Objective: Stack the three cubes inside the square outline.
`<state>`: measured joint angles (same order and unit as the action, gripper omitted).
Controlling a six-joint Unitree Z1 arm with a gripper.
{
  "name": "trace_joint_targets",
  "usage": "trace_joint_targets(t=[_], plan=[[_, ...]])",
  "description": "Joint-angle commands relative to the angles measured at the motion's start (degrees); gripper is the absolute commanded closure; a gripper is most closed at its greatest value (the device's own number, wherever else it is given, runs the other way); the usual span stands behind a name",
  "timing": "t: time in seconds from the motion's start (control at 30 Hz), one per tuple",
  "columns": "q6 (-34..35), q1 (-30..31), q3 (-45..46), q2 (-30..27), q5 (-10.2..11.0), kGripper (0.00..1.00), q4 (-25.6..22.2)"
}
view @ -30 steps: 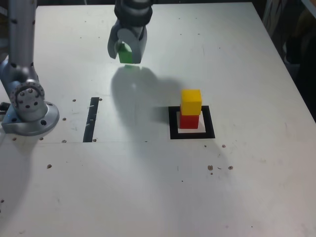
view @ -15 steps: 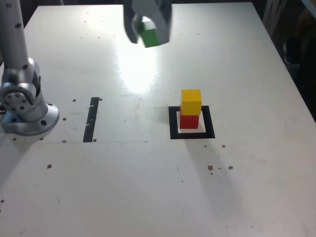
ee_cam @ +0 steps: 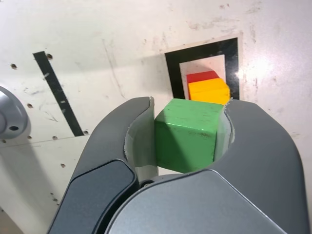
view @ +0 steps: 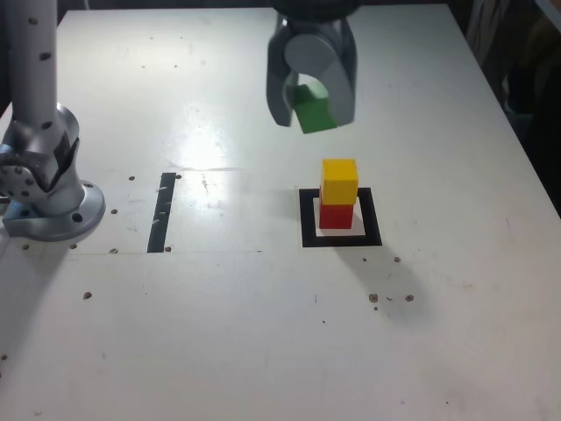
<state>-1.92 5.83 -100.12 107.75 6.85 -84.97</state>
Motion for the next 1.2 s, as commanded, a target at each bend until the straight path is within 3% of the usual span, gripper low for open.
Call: trace_joint_targets(t=[0.0,0.43,1.17], plan=[[0.5,0.5,-0.6,0.76,-0.22,0.81,-0.41],[0.95,0.76,-1.5,5.41,-0.95,0.81,-0.95],[2.53,1.42,-3.21,8.4,-1.54,0.81,-1.78]])
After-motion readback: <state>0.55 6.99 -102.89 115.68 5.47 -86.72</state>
